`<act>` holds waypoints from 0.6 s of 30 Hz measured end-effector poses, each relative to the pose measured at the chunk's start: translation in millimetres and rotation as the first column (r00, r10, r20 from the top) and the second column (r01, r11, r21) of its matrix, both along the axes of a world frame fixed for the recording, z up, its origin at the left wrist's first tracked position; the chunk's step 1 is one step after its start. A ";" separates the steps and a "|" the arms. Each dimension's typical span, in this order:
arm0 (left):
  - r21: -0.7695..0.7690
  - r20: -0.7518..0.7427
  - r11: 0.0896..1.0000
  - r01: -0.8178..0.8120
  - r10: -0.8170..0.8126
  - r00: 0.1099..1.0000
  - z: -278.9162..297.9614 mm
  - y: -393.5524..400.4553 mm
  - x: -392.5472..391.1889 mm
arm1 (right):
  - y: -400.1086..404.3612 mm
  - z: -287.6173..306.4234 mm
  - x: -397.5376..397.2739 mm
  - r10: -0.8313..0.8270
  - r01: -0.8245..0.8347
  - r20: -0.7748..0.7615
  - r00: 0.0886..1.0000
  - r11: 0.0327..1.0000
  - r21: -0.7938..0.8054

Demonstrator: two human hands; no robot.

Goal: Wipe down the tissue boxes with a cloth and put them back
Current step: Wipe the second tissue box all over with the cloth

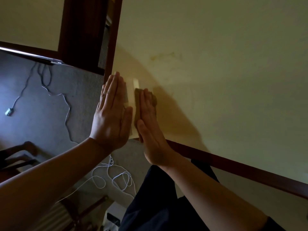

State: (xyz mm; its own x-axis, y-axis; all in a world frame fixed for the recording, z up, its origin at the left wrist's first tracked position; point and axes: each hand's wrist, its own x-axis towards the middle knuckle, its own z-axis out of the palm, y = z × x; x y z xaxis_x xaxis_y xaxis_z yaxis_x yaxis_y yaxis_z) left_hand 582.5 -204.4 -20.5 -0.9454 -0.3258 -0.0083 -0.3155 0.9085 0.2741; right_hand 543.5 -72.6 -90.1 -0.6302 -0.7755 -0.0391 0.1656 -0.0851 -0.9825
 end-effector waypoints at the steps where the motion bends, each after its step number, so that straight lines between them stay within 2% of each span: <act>1: 0.002 -0.003 1.000 0.005 -0.005 1.000 0.1 -0.1 -0.2 | -6.1 1.8 -7.2 0.004 -0.005 -0.021 1.000 1.000 -0.023; 5: 0.004 0.003 1.000 0.002 -0.002 1.000 0.3 -0.2 0.0 | -28.9 -7.5 -32.1 -0.007 0.003 -0.070 0.998 0.999 -0.055; 8: -0.001 0.018 1.000 0.007 -0.007 1.000 0.6 0.2 0.1 | -40.0 -23.9 -44.0 -0.042 0.042 -0.051 0.998 0.999 -0.006; 11: -0.014 0.028 1.000 0.009 -0.009 1.000 0.8 0.2 -0.1 | -37.5 -37.9 -45.4 -0.043 0.042 0.021 0.999 0.997 0.063; 18: -0.011 0.023 1.000 -0.006 0.006 1.000 1.1 1.8 -0.6 | 2.7 -32.1 -3.4 0.010 -0.033 0.197 0.980 0.994 0.109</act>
